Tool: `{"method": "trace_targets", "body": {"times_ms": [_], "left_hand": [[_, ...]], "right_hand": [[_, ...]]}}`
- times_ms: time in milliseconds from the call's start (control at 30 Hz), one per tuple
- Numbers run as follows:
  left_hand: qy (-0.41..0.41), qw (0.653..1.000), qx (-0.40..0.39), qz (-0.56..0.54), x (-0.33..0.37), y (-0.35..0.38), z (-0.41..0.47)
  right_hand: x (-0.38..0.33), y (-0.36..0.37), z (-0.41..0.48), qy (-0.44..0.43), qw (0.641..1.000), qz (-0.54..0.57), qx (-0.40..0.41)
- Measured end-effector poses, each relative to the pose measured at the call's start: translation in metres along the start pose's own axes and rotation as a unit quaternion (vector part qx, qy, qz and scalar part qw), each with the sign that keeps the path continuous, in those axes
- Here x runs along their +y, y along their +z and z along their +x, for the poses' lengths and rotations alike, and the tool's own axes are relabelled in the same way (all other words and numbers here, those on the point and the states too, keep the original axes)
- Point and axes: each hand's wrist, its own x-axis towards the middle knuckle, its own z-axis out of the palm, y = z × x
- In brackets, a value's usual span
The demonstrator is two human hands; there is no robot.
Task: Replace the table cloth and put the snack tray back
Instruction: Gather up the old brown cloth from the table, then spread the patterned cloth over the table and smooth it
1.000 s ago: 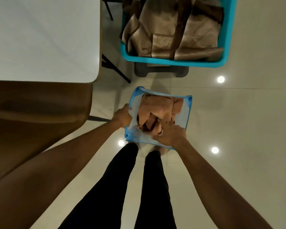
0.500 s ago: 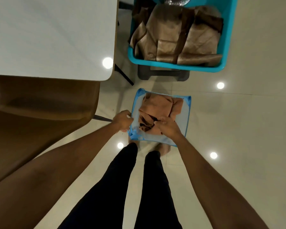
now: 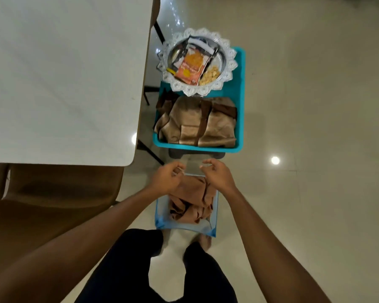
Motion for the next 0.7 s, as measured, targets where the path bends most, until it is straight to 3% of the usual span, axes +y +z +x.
{"method": "trace_targets", "body": {"times_ms": [100,200,267,367,433,533,700], "left_hand": [[0.006,0.999,0.05,-0.016,0.023,-0.004,0.018],[0.033,0.994,0.099,0.04,0.027,-0.01,0.04],[0.04,0.984,0.133,0.108,0.014,-0.015,0.057],[0.068,0.963,0.136,0.221,-0.018,-0.013,0.08],[0.106,0.944,0.108,0.295,-0.04,-0.007,0.088],[0.149,0.919,0.046,0.361,-0.063,0.001,0.088],[0.165,0.921,0.042,0.351,-0.074,0.008,0.091]], "right_hand": [[-0.013,-0.014,0.007,-0.029,0.999,0.003,0.027],[-0.018,-0.02,0.022,-0.056,0.996,-0.026,0.062],[-0.015,-0.019,0.039,-0.11,0.985,-0.099,0.091],[-0.006,-0.02,0.073,-0.196,0.939,-0.258,0.116],[-0.007,-0.025,0.097,-0.206,0.91,-0.347,0.094],[-0.016,-0.036,0.125,-0.175,0.902,-0.393,0.048],[-0.034,-0.033,0.164,-0.149,0.883,-0.443,-0.047]]}}
